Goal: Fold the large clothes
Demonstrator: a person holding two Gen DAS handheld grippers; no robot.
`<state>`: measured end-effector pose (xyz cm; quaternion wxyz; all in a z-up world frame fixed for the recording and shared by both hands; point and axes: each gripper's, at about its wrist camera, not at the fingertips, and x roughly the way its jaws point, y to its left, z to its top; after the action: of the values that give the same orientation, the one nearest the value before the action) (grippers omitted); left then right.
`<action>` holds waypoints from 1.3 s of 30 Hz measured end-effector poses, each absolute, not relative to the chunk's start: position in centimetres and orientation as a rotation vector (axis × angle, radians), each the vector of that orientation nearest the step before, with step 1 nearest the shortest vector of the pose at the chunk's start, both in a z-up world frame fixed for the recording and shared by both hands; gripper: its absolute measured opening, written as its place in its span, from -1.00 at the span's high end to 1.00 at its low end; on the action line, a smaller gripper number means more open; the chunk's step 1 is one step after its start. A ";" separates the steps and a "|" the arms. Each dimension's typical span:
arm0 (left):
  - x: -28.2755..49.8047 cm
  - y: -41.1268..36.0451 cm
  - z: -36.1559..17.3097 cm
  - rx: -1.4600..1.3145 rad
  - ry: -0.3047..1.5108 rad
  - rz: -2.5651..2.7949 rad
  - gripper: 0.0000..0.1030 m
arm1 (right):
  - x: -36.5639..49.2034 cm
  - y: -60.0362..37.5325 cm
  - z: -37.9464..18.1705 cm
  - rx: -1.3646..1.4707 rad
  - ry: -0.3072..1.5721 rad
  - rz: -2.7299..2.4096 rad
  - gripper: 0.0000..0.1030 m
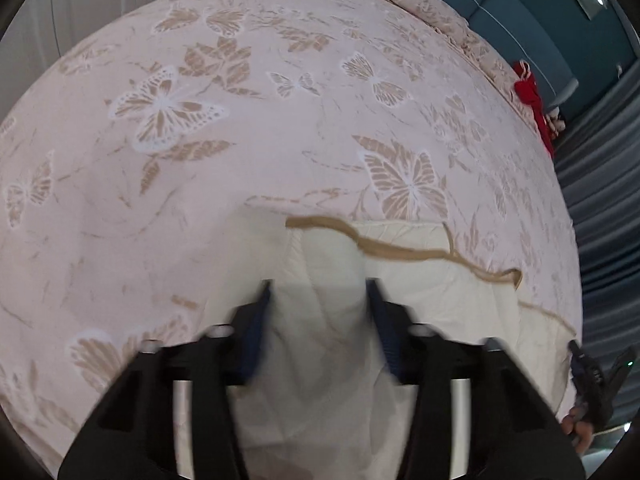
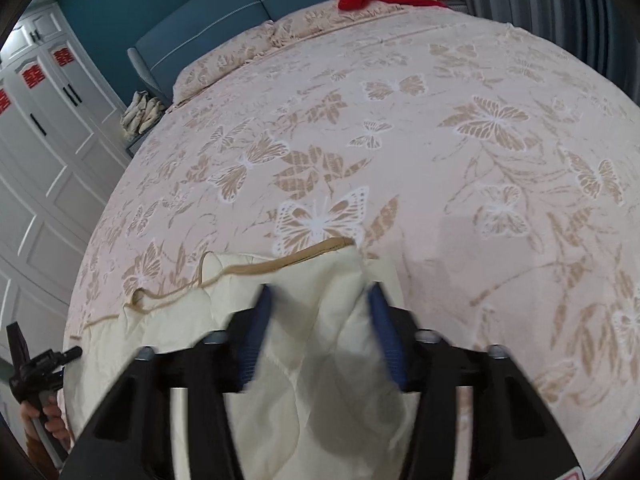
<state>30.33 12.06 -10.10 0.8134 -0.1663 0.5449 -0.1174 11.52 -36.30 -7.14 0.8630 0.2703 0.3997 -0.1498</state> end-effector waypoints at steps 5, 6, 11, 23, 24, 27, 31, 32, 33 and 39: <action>30.7 11.4 -7.5 -0.320 1.068 -0.239 0.78 | 12.4 -36.3 -5.2 0.566 0.762 -0.292 0.85; 30.6 11.4 -6.9 -0.306 1.046 -0.236 0.78 | 12.3 -36.5 -4.5 0.573 0.731 -0.294 0.85; 32.0 10.2 -8.0 -0.250 1.045 -0.174 0.78 | 13.3 -37.2 -5.6 0.593 0.732 -0.337 0.86; 32.0 8.9 -14.0 -0.129 1.039 -0.113 0.63 | 14.1 -37.8 -14.0 0.629 0.852 -0.401 0.85; 31.9 8.9 -14.2 -0.126 1.029 -0.110 0.61 | 14.1 -37.8 -14.2 0.628 0.847 -0.400 0.85; 31.6 8.5 -14.6 -0.111 1.000 -0.101 0.59 | 14.1 -37.4 -14.5 0.613 0.837 -0.405 0.85; 31.3 8.6 -14.9 -0.115 0.969 -0.097 0.58 | 14.0 -37.2 -15.0 0.603 0.815 -0.408 0.85; 31.2 8.5 -14.9 -0.113 0.964 -0.093 0.57 | 14.0 -37.2 -15.1 0.603 0.810 -0.412 0.85; 31.2 8.4 -14.9 -0.107 0.960 -0.089 0.57 | 14.0 -37.1 -15.1 0.594 0.806 -0.420 0.85; 31.0 8.8 -13.2 -0.085 0.961 -0.047 0.33 | 13.5 -37.4 -12.8 0.586 0.786 -0.491 0.68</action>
<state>31.04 8.75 -13.15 0.8857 -0.0409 0.4619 -0.0227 13.52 -37.39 -12.79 0.8535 0.2787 0.3734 -0.2332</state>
